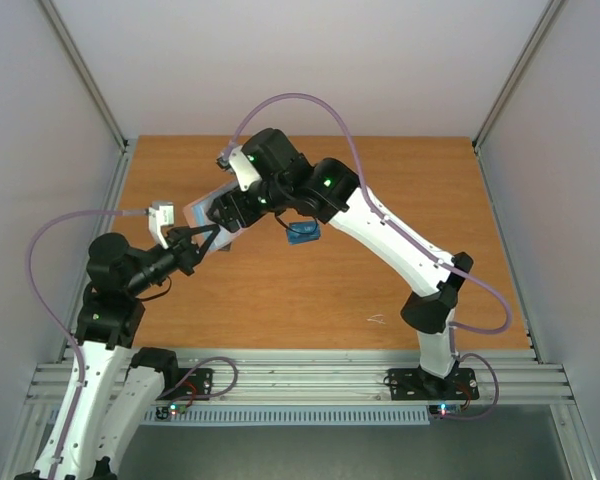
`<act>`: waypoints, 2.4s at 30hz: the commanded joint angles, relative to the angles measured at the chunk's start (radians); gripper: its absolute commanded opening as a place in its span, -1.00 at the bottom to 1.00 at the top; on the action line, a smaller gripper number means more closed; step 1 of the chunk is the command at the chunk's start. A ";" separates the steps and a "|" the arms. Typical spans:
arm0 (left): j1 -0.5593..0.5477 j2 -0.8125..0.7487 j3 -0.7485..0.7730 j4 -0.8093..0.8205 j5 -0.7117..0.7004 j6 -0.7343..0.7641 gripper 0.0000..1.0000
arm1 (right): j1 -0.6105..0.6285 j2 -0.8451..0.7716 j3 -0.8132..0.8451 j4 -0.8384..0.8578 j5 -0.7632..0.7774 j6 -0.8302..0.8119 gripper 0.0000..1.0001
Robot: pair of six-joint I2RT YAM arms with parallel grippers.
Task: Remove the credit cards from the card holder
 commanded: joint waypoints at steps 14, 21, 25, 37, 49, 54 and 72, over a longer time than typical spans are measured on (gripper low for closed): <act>-0.004 -0.030 -0.025 0.272 0.180 -0.077 -0.99 | -0.072 -0.048 -0.021 0.063 -0.345 0.028 -0.98; -0.004 -0.023 -0.036 0.394 0.258 -0.211 -0.17 | -0.132 -0.108 -0.076 0.063 -0.542 -0.039 -0.98; 0.000 -0.015 -0.027 0.401 0.240 -0.240 -0.38 | -0.133 -0.121 -0.078 0.042 -0.604 -0.088 -0.97; 0.032 0.000 -0.055 0.506 0.261 -0.372 -0.04 | -0.133 -0.140 -0.062 -0.017 -0.704 -0.181 -0.98; 0.052 0.001 -0.062 0.471 0.260 -0.402 -0.97 | -0.133 -0.163 -0.072 -0.042 -0.696 -0.221 -0.91; 0.052 0.016 0.030 -0.060 -0.066 -0.120 -0.99 | -0.196 -0.181 -0.114 -0.090 -0.289 -0.153 -0.08; 0.043 0.099 0.218 -0.339 -0.146 0.251 -1.00 | -0.021 -0.241 -0.337 0.366 -0.675 -0.048 -0.12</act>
